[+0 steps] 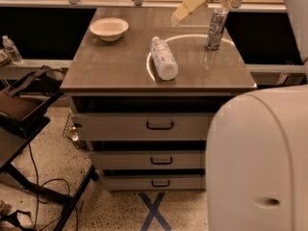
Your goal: Place blue plastic bottle upright
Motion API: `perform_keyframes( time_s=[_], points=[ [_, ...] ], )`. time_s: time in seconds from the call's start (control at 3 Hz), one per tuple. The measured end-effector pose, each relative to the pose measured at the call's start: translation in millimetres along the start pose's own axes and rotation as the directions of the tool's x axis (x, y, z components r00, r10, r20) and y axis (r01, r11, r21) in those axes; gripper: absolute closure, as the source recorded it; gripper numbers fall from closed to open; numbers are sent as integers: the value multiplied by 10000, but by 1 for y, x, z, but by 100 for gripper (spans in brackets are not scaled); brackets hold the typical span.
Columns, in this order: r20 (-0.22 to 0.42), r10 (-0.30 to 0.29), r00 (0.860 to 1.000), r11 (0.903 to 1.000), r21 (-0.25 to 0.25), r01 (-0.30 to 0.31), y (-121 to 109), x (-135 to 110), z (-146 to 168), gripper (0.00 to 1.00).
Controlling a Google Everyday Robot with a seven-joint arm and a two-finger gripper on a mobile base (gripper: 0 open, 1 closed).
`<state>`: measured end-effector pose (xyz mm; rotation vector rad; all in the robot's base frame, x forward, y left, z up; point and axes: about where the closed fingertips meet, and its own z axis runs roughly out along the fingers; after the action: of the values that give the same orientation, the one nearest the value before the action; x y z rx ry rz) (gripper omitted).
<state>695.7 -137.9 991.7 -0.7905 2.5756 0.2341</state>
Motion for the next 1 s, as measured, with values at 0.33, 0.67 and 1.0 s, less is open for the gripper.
perform_keyframes(
  time_s=[0.33, 0.67, 1.0],
  points=[
    [-595, 554, 9967, 9966, 644, -515, -3, -15, 19, 0],
    [-952, 744, 9927, 9892, 1330, -614, -2, -30, 38, 0],
    [-1475, 728, 9864, 9807, 1905, -439, 2, -41, 61, 0]
  ],
)
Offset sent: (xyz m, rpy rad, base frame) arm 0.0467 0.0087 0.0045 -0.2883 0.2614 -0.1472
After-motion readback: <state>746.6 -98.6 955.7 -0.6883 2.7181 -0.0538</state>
